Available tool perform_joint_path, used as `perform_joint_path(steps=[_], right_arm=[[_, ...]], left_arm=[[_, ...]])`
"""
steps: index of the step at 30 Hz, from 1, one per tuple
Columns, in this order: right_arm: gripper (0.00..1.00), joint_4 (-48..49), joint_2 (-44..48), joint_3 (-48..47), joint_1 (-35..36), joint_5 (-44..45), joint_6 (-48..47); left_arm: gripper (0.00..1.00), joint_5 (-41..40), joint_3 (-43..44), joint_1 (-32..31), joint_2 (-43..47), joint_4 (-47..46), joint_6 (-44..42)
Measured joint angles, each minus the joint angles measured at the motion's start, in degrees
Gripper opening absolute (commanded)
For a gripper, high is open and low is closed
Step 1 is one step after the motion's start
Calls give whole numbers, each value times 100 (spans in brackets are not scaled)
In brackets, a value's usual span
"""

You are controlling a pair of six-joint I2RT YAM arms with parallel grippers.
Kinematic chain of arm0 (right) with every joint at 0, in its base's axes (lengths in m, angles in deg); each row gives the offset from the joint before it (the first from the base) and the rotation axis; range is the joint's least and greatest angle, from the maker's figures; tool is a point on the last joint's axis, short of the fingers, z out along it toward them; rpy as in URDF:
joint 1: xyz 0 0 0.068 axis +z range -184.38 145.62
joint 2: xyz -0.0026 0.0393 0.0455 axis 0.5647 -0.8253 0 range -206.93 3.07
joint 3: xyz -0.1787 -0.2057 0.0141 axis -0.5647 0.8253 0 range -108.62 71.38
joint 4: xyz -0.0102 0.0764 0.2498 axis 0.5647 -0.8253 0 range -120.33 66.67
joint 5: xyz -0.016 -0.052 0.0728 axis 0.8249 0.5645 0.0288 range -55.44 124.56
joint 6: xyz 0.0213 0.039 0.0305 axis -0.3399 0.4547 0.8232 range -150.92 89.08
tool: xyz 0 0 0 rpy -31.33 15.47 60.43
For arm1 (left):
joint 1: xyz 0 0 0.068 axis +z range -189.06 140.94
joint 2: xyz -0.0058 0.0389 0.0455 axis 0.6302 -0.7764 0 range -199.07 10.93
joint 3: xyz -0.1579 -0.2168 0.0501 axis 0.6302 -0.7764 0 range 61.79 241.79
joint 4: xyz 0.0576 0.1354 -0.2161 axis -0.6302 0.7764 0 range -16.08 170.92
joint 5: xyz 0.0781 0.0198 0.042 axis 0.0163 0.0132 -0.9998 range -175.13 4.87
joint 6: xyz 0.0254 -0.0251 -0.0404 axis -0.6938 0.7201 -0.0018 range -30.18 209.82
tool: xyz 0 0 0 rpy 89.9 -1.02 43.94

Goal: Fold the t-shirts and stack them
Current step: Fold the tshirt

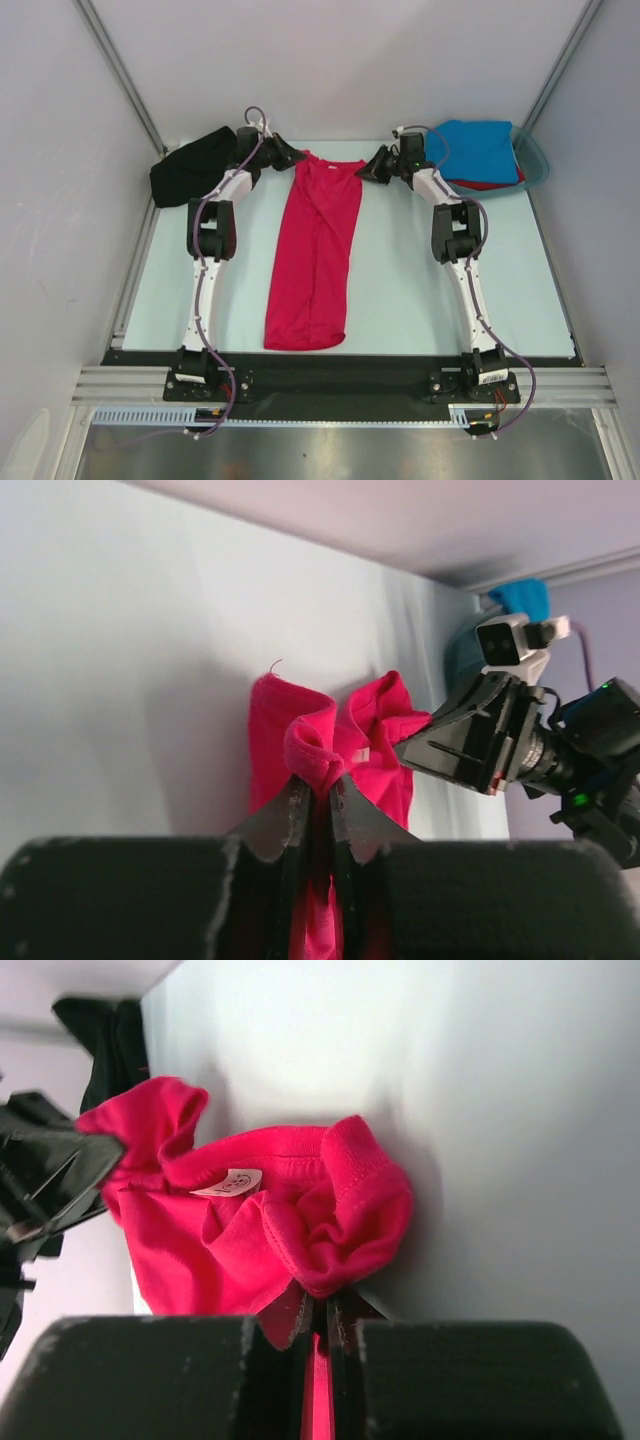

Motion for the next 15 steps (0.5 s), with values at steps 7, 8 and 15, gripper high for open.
perform_joint_path(steps=[7, 8, 15], right_arm=[[7, -24, -61, -286, -348, 330, 20], [42, -11, -79, -363, -378, 358, 24], [100, 319, -81, -544, -527, 483, -31]], left_arm=[[34, -179, 319, 0, -149, -116, 146], [56, -229, 339, 0, -173, -122, 136], [100, -409, 341, 0, -247, -101, 131]])
